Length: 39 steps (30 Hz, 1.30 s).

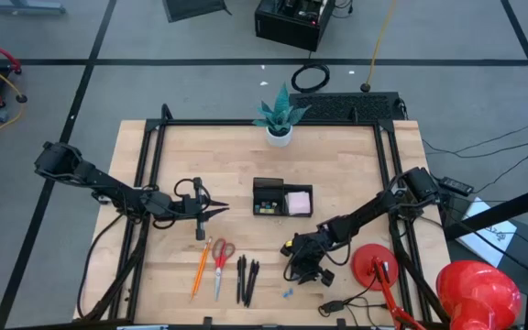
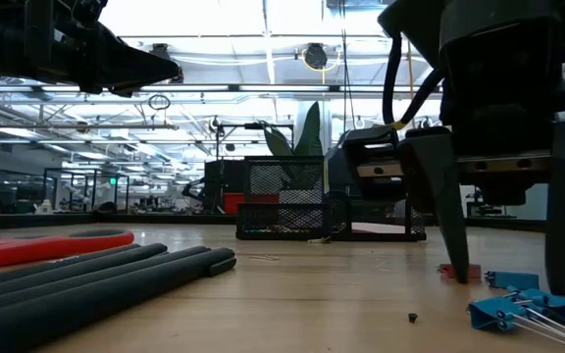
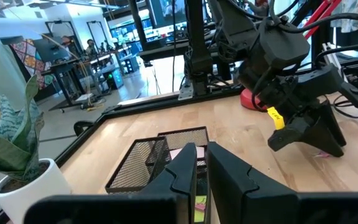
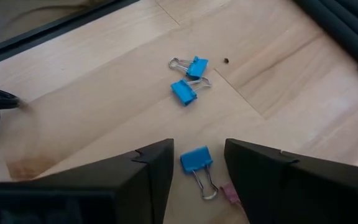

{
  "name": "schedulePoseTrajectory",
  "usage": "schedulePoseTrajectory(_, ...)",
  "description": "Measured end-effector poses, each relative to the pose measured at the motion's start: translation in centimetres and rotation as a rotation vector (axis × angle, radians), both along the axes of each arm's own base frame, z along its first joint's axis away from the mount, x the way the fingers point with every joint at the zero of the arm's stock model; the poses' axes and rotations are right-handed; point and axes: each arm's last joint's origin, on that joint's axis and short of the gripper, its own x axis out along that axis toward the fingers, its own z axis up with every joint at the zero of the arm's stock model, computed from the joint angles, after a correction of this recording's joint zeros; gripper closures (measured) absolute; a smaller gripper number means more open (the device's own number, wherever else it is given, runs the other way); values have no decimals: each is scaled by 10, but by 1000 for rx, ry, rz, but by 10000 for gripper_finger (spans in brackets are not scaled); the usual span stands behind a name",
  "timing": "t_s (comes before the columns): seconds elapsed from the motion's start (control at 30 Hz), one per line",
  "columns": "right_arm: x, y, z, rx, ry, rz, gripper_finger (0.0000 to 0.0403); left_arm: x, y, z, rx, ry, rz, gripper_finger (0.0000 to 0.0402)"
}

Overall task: Pick and place office supplies into organizer
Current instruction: Put the blue binder clip into the black desk organizer

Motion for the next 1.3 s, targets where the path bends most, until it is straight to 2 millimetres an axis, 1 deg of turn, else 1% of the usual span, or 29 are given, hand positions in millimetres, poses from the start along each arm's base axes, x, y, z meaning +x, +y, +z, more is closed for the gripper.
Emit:
schedulePoseTrajectory(0.53,-9,-4,-7,-70,100,20,261,0,0,0,-8,2,0,355)
schedulePoseTrajectory(0.8,-13,-4,-9,-88,117,66,261,0,0,-1,-10,8,1,355)
schedulePoseTrajectory(1.17,-14,-4,-9,-87,136,62,261,0,0,-2,-15,20,1,355)
schedulePoseTrajectory(1.3,-15,-4,-10,-88,146,63,272,0,0,-2,-15,20,1,355)
